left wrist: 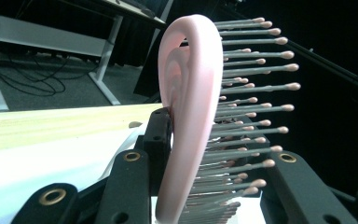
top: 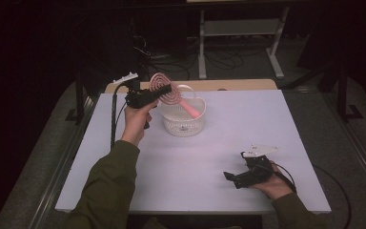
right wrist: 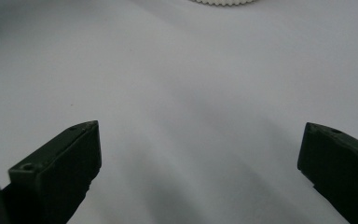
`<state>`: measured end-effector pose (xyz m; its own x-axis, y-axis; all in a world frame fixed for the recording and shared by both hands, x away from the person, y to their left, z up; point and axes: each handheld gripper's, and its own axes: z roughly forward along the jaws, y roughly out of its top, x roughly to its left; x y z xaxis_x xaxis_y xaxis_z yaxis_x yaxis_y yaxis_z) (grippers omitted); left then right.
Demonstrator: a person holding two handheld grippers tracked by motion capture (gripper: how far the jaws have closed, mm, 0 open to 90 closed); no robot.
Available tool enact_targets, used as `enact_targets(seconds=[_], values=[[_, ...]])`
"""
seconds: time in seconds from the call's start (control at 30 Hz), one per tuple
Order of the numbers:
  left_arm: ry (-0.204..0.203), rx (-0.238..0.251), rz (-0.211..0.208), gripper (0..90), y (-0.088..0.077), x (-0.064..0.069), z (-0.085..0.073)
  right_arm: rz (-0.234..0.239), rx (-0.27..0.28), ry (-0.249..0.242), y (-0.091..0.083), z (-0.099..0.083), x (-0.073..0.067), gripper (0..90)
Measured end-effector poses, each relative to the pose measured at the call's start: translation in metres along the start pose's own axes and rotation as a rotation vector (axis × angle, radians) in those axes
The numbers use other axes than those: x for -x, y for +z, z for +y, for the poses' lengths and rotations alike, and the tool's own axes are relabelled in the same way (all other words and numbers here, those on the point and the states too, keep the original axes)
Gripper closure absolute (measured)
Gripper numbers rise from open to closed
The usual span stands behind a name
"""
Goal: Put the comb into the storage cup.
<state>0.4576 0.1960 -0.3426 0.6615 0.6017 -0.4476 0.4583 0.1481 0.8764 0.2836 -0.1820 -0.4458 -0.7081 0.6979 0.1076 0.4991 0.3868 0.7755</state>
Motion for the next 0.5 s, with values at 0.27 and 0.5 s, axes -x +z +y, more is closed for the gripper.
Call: enact_targets(seconds=[0.27,0.5], values=[[-0.009,-0.017,0.012,64.3,0.008,-0.003,-0.008,0.002,0.000,0.000,0.000,0.000,0.000,0.0],[-0.017,-0.030,0.020,64.3,0.014,-0.004,-0.014,0.001,-0.002,-0.003,0.000,0.000,0.000,0.0]])
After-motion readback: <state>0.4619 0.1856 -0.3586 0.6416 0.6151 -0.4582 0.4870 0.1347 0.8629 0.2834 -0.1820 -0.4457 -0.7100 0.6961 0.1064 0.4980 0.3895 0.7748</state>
